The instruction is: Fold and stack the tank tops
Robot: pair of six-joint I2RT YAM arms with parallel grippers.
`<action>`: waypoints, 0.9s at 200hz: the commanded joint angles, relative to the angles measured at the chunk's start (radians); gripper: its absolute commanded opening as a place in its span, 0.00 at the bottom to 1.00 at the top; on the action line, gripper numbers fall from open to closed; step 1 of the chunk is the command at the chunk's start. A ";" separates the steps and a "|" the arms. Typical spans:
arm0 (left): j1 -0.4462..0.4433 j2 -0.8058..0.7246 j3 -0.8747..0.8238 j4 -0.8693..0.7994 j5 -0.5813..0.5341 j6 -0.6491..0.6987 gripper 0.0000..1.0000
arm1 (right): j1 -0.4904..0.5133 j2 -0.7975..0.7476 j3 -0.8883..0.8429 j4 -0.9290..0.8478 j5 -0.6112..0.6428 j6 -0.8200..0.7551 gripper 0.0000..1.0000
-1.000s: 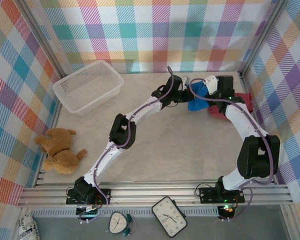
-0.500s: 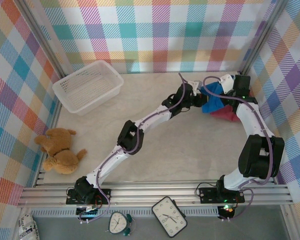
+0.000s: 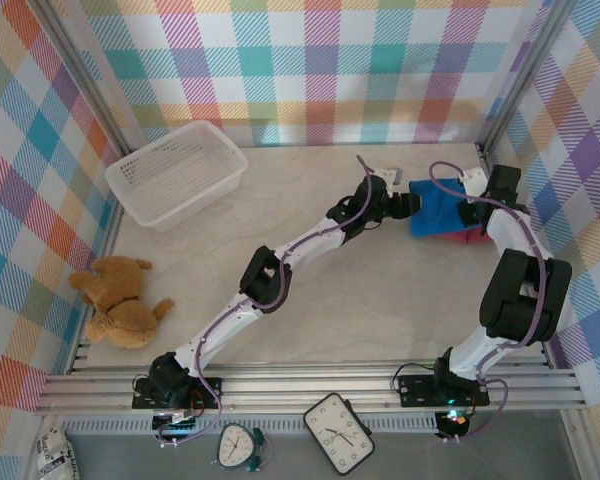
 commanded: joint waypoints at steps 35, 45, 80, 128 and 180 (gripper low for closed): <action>0.031 -0.099 0.027 -0.120 0.074 0.037 0.62 | -0.083 0.112 0.025 0.026 -0.042 0.145 0.26; 0.036 -0.111 0.027 -0.156 0.076 0.049 0.63 | -0.089 0.130 0.032 0.027 -0.014 0.166 0.27; 0.045 -0.150 0.026 -0.260 0.116 0.092 0.67 | -0.097 0.142 0.042 0.046 0.056 0.227 0.39; 0.054 -0.244 0.013 -0.505 0.083 0.219 0.70 | -0.128 0.049 0.064 0.012 0.041 0.337 0.53; 0.063 -0.453 -0.225 -0.598 -0.008 0.325 0.72 | -0.130 -0.071 0.101 -0.059 -0.030 0.391 0.63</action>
